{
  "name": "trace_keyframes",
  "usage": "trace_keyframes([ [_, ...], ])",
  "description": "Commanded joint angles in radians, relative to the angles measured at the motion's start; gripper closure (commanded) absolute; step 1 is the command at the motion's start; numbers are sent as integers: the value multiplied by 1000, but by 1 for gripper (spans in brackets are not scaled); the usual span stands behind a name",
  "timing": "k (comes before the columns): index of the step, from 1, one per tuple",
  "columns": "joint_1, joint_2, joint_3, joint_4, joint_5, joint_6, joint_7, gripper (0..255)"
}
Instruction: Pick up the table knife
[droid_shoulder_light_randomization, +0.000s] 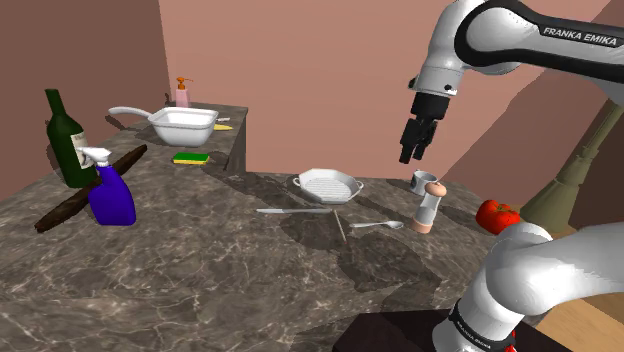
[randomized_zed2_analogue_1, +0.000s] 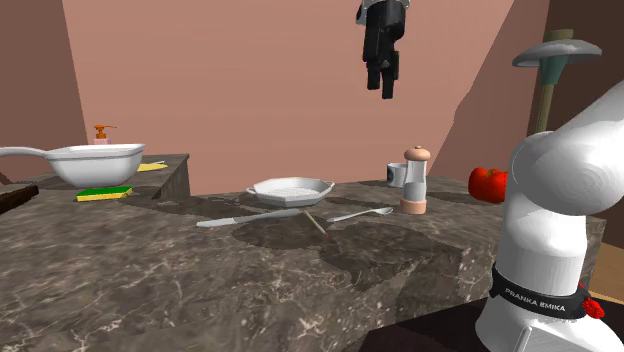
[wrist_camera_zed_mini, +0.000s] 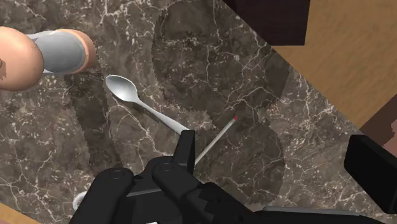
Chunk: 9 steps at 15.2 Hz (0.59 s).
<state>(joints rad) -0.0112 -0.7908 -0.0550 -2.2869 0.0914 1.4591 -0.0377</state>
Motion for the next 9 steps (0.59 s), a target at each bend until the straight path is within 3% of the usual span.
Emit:
trace_keyframes([
  [1,0,0,0,0,0,0,0,0],
  [9,65,229,-42,-17,-56,235,-226,0],
])
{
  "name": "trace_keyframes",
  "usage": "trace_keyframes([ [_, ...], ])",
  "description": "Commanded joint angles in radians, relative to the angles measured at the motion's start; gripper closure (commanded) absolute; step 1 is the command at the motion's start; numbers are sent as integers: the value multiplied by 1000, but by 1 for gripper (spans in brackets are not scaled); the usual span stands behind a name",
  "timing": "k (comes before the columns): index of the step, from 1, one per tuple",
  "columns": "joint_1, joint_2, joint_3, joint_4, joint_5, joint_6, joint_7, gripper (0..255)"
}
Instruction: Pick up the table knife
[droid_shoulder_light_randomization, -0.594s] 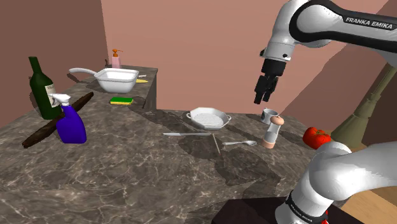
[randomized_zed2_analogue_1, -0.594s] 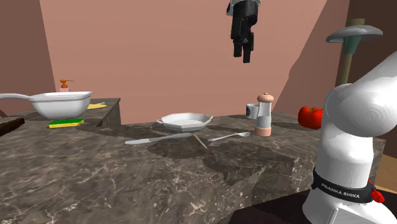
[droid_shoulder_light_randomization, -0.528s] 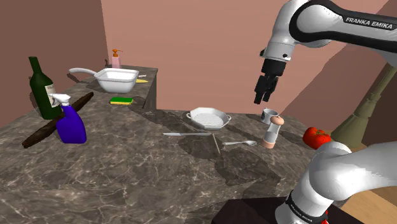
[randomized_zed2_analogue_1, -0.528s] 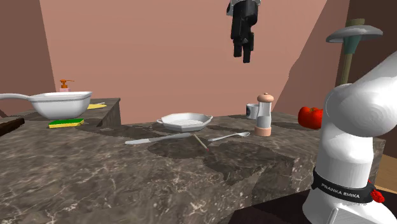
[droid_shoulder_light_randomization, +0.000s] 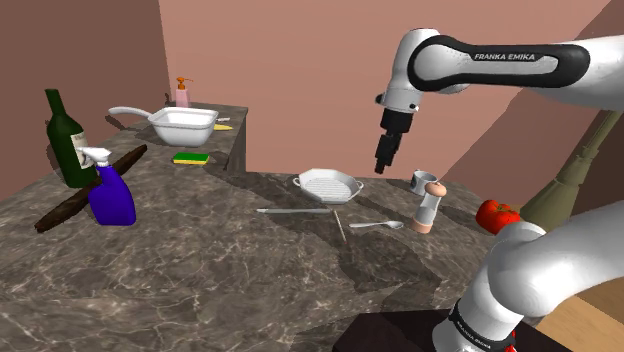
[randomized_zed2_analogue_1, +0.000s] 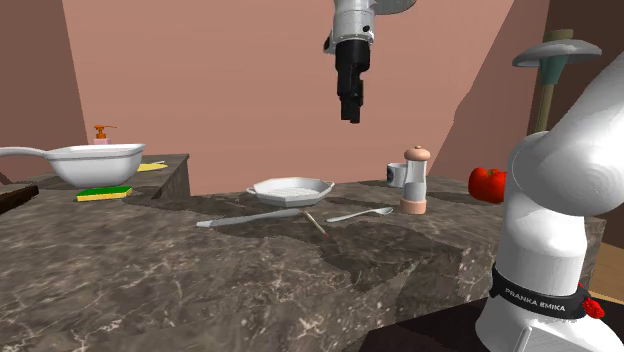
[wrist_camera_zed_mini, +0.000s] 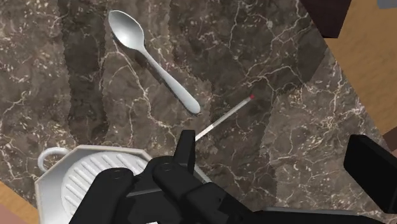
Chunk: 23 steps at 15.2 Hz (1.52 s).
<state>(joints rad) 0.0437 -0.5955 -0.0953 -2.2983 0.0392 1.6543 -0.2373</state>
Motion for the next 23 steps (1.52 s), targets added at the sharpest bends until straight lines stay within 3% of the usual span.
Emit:
trace_keyframes([
  [1,18,66,-5,-2,-9,68,-53,0],
  [13,94,485,-16,137,-37,347,-348,0],
  [23,129,810,23,338,-62,480,-529,0],
])
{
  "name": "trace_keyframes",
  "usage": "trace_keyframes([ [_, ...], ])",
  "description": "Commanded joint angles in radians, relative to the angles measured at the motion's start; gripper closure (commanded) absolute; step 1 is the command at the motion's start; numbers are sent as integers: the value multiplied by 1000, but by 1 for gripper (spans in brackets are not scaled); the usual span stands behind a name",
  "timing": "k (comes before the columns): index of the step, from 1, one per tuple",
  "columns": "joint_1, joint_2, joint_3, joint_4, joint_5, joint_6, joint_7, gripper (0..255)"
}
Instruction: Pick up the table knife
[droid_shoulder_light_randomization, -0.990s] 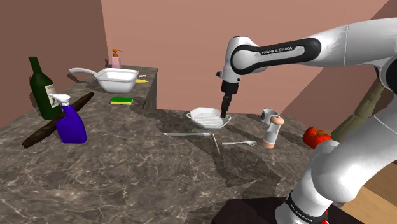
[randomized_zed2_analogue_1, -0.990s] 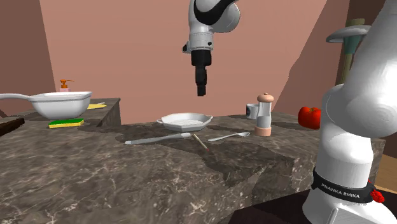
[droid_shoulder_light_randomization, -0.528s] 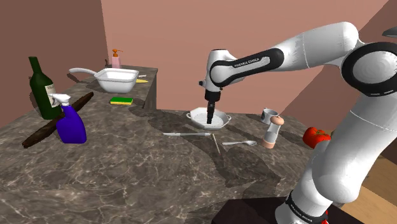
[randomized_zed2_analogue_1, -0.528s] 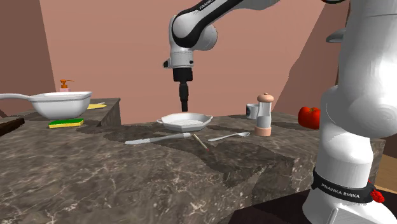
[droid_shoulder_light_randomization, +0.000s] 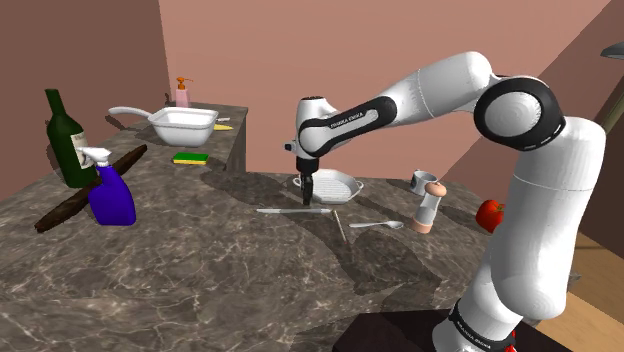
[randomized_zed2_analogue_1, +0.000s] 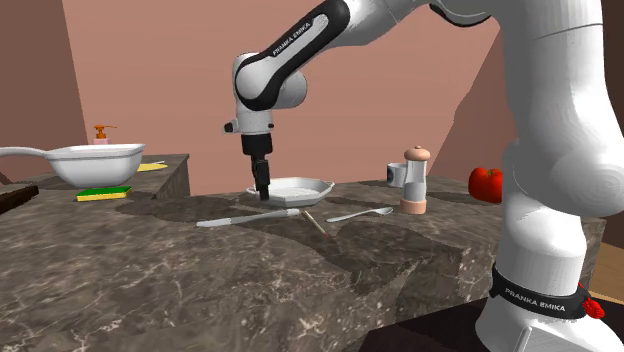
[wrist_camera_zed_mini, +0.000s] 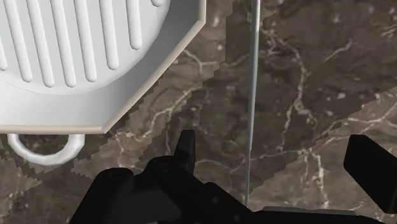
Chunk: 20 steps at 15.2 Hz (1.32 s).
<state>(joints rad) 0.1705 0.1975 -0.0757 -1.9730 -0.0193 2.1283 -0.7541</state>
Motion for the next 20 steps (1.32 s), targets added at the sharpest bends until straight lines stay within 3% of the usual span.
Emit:
trace_keyframes([
  [1,2,23,3,7,-3,18,-12,0],
  [9,1,69,4,-25,0,96,-11,0],
  [10,1,69,4,-24,0,96,-12,255],
  [20,1,61,4,-21,-1,85,-11,255],
])
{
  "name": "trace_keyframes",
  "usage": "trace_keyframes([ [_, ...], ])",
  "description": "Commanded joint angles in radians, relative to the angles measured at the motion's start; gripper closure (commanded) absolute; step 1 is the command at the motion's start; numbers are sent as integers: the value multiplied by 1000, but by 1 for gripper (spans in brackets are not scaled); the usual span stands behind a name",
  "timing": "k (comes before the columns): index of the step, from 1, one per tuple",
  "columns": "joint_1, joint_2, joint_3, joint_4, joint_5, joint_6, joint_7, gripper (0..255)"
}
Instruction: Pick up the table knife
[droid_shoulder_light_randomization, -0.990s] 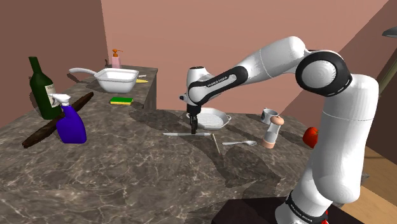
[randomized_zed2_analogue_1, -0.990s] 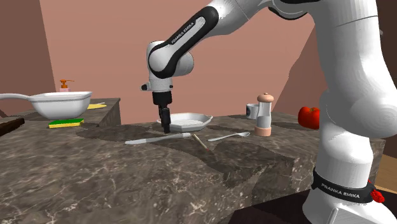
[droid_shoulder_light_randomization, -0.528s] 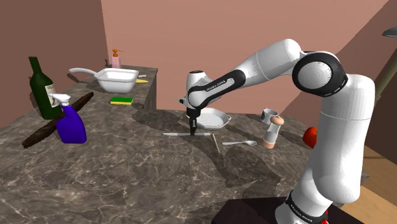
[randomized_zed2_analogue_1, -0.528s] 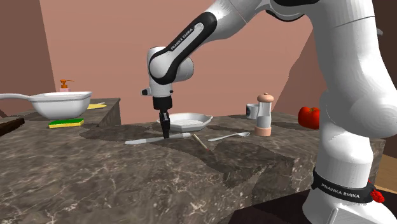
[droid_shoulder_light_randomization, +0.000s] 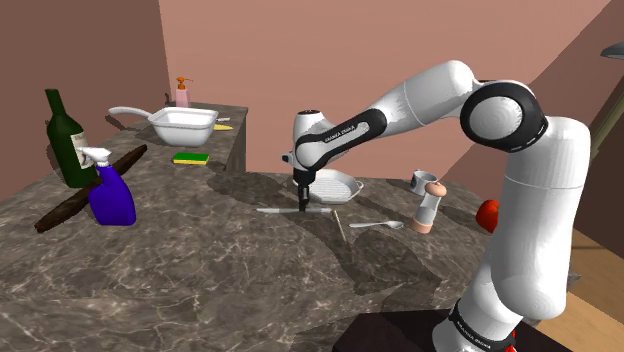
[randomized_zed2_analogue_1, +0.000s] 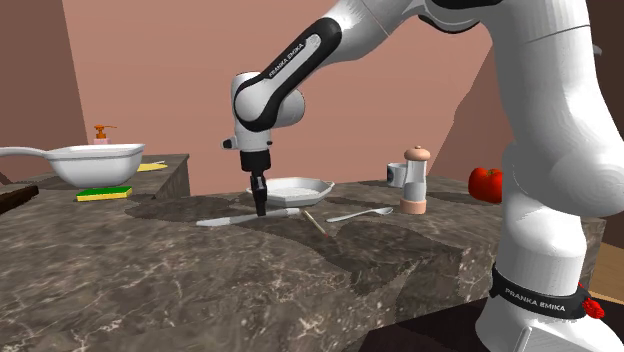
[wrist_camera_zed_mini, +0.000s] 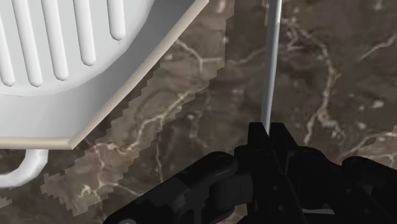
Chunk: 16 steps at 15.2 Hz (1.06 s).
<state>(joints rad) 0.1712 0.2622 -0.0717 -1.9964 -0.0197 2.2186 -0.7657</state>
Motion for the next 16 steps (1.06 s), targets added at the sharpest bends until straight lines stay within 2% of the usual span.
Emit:
trace_keyframes([
  [1,0,-11,0,7,-1,-17,0,255],
  [14,2,-89,-1,86,-5,-174,-1,255],
  [16,2,-90,-1,87,-5,-176,-1,255],
])
